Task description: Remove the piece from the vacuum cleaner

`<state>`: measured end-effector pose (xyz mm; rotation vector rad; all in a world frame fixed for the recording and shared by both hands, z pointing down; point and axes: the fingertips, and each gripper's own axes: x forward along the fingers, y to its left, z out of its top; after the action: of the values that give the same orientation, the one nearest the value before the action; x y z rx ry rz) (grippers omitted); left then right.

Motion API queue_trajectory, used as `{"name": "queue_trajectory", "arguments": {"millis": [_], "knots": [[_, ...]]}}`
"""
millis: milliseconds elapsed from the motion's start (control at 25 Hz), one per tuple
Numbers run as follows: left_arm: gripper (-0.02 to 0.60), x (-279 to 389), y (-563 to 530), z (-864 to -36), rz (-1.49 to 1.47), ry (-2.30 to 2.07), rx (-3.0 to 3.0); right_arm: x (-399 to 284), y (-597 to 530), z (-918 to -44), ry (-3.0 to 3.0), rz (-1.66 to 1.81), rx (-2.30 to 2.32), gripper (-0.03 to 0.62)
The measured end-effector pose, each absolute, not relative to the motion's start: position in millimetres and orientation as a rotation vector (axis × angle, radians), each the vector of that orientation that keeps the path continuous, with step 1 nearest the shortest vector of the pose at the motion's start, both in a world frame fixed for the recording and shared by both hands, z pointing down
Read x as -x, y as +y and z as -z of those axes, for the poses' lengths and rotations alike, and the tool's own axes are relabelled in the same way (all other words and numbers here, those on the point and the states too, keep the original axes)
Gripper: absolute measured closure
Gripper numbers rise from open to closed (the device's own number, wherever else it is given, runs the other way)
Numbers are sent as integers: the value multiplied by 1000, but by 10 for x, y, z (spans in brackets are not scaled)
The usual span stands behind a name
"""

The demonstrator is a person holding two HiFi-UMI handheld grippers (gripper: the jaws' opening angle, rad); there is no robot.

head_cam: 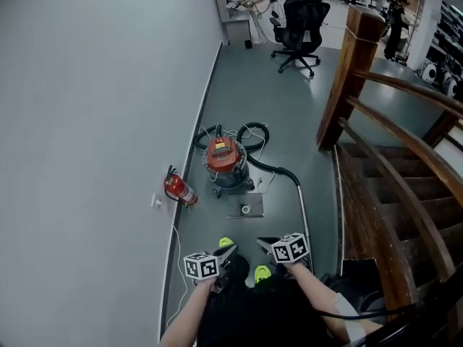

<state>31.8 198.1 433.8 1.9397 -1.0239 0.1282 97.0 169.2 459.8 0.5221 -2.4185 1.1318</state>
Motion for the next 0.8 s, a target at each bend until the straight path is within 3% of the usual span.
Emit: {"name": "queue_trajectory", "arguments": {"millis": [120, 360, 600, 800], "knots": [[571, -262, 1945, -4245, -26, -1061, -1887, -965, 1726, -4593, -2426, -1126, -514, 568], [571, -14, 1898, -4230, 447, -1189, -1588, -1035, 1704, -4455, -2462, -1096, -525, 569], [571, -54, 2029, -4214, 28, -1279, -1905, -964, 1884, -4362, -2483, -967, -563, 569], [571, -214, 2075, -4211, -135, -1230, -2055, -812, 1929, -4348, -2469, -811, -530, 579]]}}
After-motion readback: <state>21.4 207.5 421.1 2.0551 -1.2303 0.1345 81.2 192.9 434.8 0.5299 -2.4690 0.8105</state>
